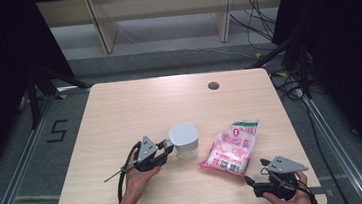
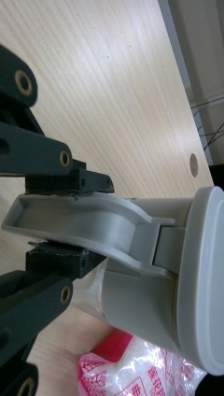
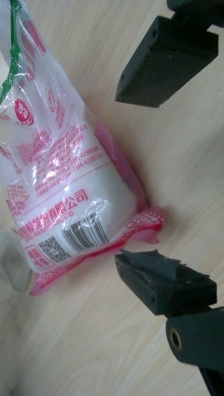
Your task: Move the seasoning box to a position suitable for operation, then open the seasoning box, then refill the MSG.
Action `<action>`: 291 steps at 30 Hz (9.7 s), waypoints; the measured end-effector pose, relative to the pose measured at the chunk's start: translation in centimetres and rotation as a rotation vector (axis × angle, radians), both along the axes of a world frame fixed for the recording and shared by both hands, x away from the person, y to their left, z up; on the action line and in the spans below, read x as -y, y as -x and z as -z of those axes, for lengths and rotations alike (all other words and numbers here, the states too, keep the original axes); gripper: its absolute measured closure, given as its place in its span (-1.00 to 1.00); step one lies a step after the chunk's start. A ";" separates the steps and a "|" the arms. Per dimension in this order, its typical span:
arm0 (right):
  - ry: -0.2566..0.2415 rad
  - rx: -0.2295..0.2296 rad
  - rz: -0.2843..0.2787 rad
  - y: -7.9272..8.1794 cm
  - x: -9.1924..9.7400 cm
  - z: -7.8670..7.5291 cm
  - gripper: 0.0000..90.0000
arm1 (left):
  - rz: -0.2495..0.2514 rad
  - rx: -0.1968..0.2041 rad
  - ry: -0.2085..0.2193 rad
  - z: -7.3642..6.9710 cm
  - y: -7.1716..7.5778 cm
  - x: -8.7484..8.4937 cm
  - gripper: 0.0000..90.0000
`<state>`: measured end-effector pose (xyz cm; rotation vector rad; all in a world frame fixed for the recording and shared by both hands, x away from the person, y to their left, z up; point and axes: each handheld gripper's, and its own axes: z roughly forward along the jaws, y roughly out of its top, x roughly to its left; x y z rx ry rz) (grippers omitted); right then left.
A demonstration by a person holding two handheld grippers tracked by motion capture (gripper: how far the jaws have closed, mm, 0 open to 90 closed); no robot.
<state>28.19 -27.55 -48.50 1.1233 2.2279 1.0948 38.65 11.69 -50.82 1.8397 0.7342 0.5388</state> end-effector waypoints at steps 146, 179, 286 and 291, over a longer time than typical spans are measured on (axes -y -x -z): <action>-0.072 0.139 -0.212 -7.3 -9.2 -2.2 0.96 | 0.073 -0.007 0.131 -5.5 -1.0 0.3 0.92; -0.058 0.177 -0.270 -8.0 -11.3 -3.6 1.00 | 0.071 -0.015 0.143 -5.3 -1.4 -0.4 0.78; -0.226 -0.088 0.149 -8.3 1.0 0.8 -0.48 | -0.002 -0.102 0.033 -1.0 5.3 -3.6 -0.34; -0.246 -0.107 0.133 -8.9 0.9 1.3 -0.41 | -0.003 -0.104 0.030 -0.9 5.4 -3.4 -0.34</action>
